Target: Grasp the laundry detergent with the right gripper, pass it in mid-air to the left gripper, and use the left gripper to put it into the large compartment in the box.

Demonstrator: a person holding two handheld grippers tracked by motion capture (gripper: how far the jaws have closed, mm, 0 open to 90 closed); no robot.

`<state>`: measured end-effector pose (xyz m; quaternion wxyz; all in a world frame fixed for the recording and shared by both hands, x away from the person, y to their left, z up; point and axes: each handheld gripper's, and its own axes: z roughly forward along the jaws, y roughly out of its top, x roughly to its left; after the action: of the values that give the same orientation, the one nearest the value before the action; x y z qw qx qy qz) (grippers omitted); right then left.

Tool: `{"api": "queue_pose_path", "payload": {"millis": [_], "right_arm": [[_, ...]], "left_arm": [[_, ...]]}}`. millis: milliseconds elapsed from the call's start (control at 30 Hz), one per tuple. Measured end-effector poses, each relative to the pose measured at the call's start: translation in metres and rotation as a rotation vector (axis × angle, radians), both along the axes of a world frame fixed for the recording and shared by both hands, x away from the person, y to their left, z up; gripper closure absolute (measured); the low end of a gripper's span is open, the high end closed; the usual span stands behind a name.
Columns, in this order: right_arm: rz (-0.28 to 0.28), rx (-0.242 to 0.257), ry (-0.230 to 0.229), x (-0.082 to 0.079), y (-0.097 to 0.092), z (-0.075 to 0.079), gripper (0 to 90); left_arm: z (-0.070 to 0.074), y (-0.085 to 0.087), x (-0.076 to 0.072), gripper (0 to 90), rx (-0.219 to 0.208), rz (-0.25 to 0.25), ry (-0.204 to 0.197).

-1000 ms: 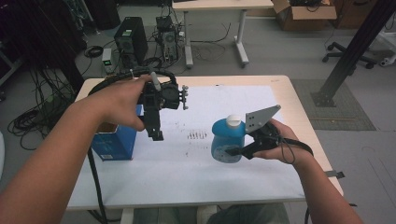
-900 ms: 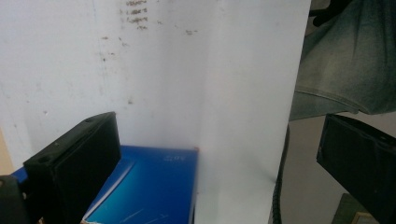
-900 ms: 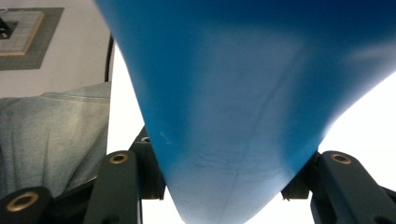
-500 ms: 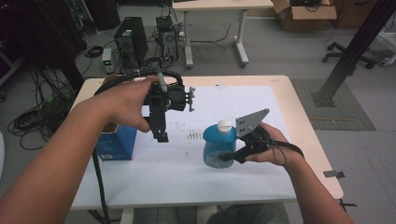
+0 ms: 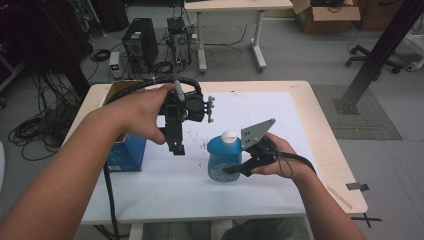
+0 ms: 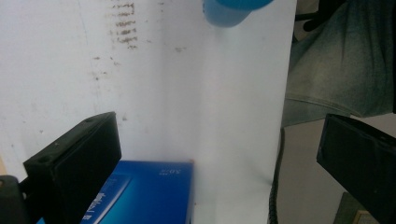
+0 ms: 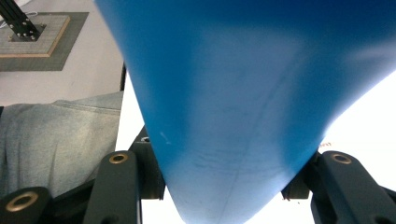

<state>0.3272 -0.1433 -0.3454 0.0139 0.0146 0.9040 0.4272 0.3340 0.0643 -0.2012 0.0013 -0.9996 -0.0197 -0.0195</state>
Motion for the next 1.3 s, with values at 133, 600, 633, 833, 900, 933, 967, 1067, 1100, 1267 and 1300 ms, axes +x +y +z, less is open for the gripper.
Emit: {"api": "queue_pose_path", "payload": {"millis": [133,600,633,833,900,933,967,1067,1100,1267,1300], "right_arm": [[-0.001,-0.002,-0.004,0.0,0.006,-0.002,46.5],[0.003,-0.012,-0.011,0.0,0.031,-0.006,46.4],[0.003,-0.013,-0.01,0.0,0.033,-0.007,46.4],[0.006,-0.013,-0.01,0.0,0.041,-0.007,46.4],[0.006,-0.009,-0.011,0.0,0.044,-0.007,46.4],[0.009,-0.003,-0.014,0.0,0.046,-0.006,46.5],[0.009,-0.003,-0.014,0.0,0.046,-0.006,46.5],[0.007,0.002,-0.008,0.0,0.049,-0.005,46.5],[0.01,0.005,-0.011,0.0,0.051,-0.006,46.5],[0.008,0.008,-0.01,0.001,0.054,-0.005,46.4],[0.008,0.008,-0.008,0.002,0.055,-0.005,46.4]], "left_arm": [[-0.003,-0.003,0.0,0.2,0.0,-0.007,0.008],[-0.01,-0.008,-0.003,0.2,-0.01,-0.02,0.023],[-0.01,-0.008,-0.003,0.2,-0.011,-0.022,0.024],[-0.012,-0.009,-0.003,0.2,-0.017,-0.024,0.027],[-0.012,-0.01,-0.003,0.2,-0.016,-0.027,0.027],[-0.013,-0.011,-0.004,0.2,-0.019,-0.029,0.027],[-0.013,-0.011,-0.004,0.2,-0.019,-0.029,0.027],[-0.013,-0.013,-0.005,0.2,-0.019,-0.034,0.027],[-0.013,-0.014,-0.005,0.2,-0.018,-0.036,0.026],[-0.014,-0.016,-0.006,0.2,-0.021,-0.035,0.026],[-0.014,-0.016,-0.006,0.2,-0.024,-0.036,0.026]]}}
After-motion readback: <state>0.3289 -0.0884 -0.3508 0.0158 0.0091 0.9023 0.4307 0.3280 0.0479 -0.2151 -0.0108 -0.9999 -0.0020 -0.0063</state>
